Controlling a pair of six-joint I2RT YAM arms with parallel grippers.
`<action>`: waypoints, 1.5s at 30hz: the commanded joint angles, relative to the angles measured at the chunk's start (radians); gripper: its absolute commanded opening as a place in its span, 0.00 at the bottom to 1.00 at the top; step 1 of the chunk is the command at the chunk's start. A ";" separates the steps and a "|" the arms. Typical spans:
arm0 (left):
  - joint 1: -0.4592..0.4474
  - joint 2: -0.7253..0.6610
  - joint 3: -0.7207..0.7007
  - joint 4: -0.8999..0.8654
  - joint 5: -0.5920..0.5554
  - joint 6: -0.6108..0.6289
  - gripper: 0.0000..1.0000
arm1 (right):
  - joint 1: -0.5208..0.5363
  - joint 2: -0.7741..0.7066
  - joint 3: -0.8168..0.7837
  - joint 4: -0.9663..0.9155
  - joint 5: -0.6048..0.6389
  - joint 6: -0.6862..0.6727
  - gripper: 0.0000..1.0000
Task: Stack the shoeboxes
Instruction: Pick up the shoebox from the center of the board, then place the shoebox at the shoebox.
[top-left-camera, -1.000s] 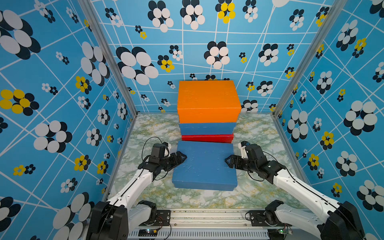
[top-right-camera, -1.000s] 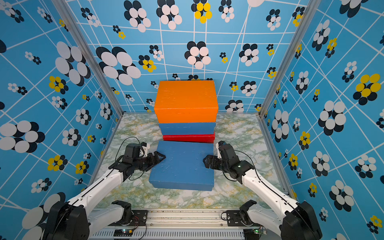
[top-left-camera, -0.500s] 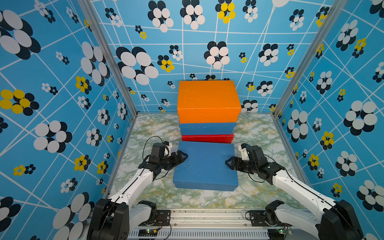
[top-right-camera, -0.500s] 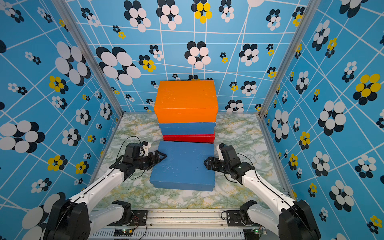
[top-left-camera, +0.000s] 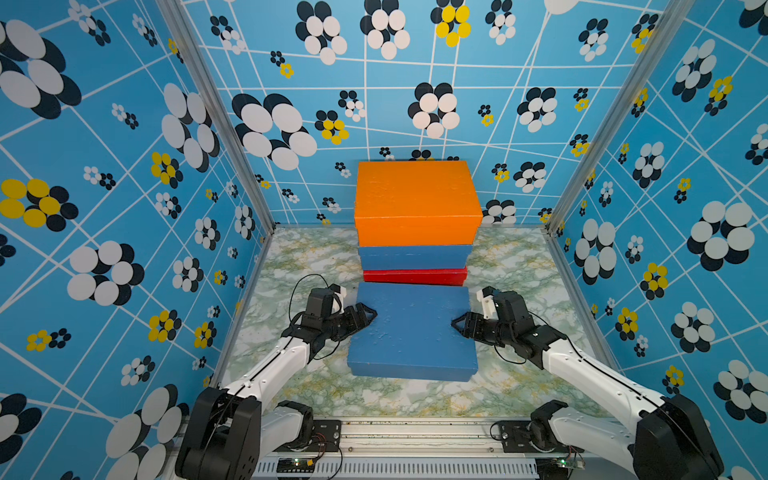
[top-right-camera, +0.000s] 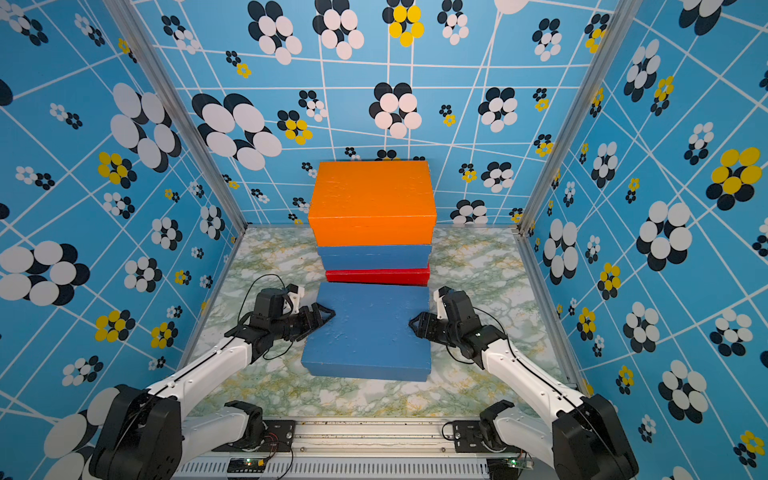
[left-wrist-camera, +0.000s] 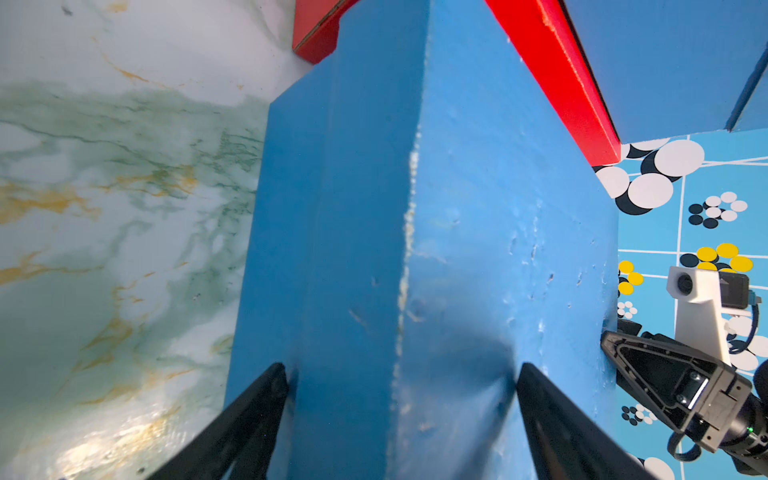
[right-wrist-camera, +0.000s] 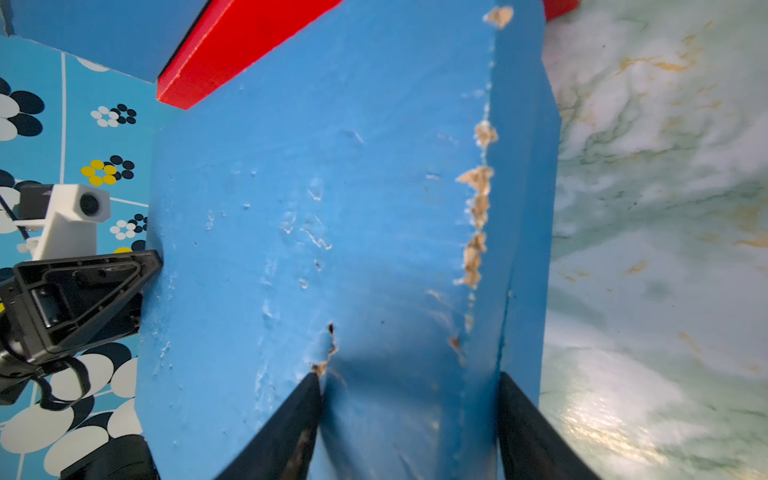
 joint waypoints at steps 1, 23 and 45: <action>-0.033 0.025 -0.049 0.039 0.063 -0.025 0.83 | 0.013 0.027 -0.033 0.007 -0.052 -0.013 0.66; -0.064 -0.222 0.092 -0.094 0.079 -0.042 0.65 | 0.014 -0.184 0.061 -0.155 -0.063 -0.029 0.63; -0.127 -0.364 0.300 -0.253 0.044 -0.024 0.65 | 0.015 -0.313 0.316 -0.338 -0.100 -0.091 0.60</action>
